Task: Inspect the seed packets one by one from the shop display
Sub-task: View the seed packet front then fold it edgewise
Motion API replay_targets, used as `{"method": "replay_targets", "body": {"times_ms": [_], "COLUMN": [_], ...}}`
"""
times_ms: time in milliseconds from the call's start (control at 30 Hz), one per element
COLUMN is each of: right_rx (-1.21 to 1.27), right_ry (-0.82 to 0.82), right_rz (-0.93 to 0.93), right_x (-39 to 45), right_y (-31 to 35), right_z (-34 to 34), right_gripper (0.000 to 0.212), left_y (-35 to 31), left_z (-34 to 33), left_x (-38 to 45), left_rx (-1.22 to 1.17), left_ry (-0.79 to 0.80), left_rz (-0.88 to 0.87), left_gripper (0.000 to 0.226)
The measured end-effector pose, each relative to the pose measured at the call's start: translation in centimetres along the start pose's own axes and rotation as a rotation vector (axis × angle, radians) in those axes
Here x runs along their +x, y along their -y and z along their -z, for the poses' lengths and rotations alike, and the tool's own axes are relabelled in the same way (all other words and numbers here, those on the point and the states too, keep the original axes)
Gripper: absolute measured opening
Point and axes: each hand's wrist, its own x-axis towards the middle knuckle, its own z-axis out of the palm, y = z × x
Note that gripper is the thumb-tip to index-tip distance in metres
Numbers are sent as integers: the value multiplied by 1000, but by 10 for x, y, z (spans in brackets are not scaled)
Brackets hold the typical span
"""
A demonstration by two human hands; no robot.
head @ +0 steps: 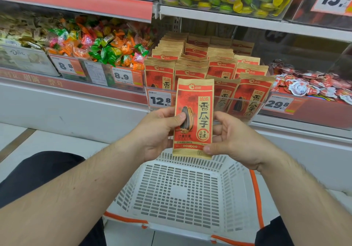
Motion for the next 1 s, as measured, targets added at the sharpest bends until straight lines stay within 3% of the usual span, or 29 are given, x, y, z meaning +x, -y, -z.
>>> {"method": "replay_targets", "body": {"times_ms": [100,233,333,400,500,667,833,1000], "right_rx": [-149,-357,-317,-285,-265,-348,-299,-122], "right_ry": [-72,-77,-24,-90,-264,-361,-356,-290], "right_rz": [-14,-1,36,76,141,189,172,160], "right_x": [3,5,3,3,6,9,10,10], "right_y": [-3,-7,-4,-2,-2,-3,-2,4], "right_z": [-9,-18,-14,-12,-14,-18,-21,-25], "right_gripper": [66,65,33,11,21,24,26,27], "left_y": [6,9,7,6,6,12,11,11], "left_z": [1,-4,-3,-2,-5,-9,-8,-8], "left_x": [3,0,0,0,-3,-4,-3,-4], "left_rx": [236,256,239,238,274,292,244,182], "left_ry": [-115,-72,-39,-19,49,93,89,196], "left_rz": [-76,-37,-12,-16,-24,-14,15,26], "left_gripper": [19,21,28,37,43,43,30,20]}}
